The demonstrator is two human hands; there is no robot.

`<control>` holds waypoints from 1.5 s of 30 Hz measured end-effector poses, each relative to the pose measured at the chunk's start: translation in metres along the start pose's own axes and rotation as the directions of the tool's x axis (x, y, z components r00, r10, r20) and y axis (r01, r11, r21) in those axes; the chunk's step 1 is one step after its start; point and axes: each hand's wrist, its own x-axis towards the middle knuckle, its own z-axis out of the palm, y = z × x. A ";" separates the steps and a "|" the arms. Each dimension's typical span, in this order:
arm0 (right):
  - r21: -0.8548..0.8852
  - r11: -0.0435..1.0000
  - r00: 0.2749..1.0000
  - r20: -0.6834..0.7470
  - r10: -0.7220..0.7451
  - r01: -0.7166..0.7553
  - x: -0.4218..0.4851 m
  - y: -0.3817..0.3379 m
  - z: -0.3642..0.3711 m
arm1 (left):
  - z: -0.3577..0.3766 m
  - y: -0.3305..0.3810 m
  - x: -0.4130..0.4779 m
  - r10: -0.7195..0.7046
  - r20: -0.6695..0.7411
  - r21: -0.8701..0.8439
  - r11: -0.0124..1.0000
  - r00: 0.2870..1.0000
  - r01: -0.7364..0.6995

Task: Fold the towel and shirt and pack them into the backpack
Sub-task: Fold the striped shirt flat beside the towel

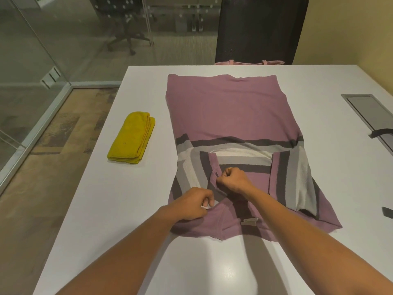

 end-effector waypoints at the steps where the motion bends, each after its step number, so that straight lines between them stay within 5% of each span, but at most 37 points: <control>1: -0.028 1.000 1.000 0.011 -0.001 0.001 0.001 0.000 -0.002 | -0.002 -0.001 0.001 0.005 0.058 0.004 1.000 0.998 -0.005; 7: -0.216 0.976 0.998 -0.063 0.015 -0.029 0.013 -0.008 -0.020 | -0.021 -0.006 0.013 -0.057 0.196 -0.199 0.975 0.979 0.096; 12: -0.221 0.975 0.994 -0.104 -0.020 -0.003 0.040 -0.032 -0.033 | -0.061 -0.019 0.046 -0.229 -0.121 -0.372 0.912 0.966 0.170; 18: -0.233 0.956 0.971 -0.117 -0.209 0.177 0.071 -0.078 -0.014 | -0.131 -0.050 0.098 -0.479 -0.456 -0.468 0.846 0.750 0.256; 24: -0.173 0.950 0.962 -0.037 -0.270 0.260 0.117 -0.111 0.010 | -0.197 -0.092 0.166 -0.556 -0.546 -0.393 0.831 0.627 0.394; 45: -0.240 0.922 0.941 -0.073 -0.329 0.304 0.236 -0.186 0.027 | -0.316 -0.142 0.319 -0.636 -0.394 -0.676 0.690 0.664 0.259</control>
